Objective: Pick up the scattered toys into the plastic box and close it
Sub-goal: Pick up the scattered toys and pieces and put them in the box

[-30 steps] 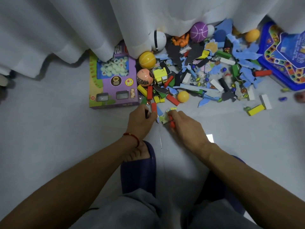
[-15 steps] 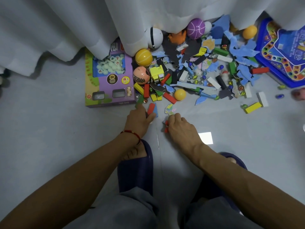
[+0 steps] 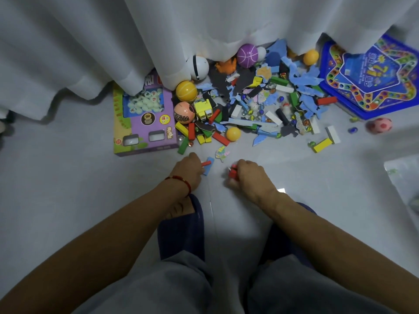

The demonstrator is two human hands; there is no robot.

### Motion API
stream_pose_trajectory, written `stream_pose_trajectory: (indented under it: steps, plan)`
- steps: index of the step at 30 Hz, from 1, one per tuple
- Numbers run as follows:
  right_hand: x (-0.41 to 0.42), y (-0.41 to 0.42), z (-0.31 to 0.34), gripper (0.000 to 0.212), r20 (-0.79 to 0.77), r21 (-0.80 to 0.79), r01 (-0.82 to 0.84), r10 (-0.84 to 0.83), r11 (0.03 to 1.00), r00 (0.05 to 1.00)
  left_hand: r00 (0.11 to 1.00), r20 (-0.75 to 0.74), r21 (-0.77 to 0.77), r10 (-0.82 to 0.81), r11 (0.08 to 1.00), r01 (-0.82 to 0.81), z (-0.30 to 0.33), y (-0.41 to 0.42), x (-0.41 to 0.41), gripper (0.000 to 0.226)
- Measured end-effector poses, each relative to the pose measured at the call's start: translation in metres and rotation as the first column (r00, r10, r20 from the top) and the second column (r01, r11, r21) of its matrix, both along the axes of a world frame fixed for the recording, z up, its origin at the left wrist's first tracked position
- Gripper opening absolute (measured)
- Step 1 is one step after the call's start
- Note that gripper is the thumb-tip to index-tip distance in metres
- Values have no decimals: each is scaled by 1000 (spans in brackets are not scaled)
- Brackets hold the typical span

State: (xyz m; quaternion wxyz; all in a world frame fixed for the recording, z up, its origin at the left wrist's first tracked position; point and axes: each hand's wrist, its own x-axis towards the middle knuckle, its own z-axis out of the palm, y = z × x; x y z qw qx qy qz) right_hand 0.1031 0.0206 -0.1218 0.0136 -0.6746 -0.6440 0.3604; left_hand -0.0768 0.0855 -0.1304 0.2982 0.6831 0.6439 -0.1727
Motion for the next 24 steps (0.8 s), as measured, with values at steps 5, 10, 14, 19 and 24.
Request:
stream_pose_trajectory:
  steps: [5,10,14,19,24]
  plan:
    - [34,-24,42,14,-456,-301,422,-518,855,724,987,-34,135,-158,978,162,0,-17,2,35]
    - [71,-55,102,22,-641,-366,491,-597,790,482,989,65,165,-133,979,121,2,-23,2,26]
    - [108,-83,148,18,-704,-363,645,-652,672,282,989,141,202,-46,979,17,30,-31,13,23]
    - [188,-125,230,5,-768,-201,920,-637,337,66,802,555,160,-222,974,159,151,-38,108,18]
    - [287,-178,268,6,-686,-125,990,-715,-65,-133,542,831,-385,121,829,406,280,-60,248,6]
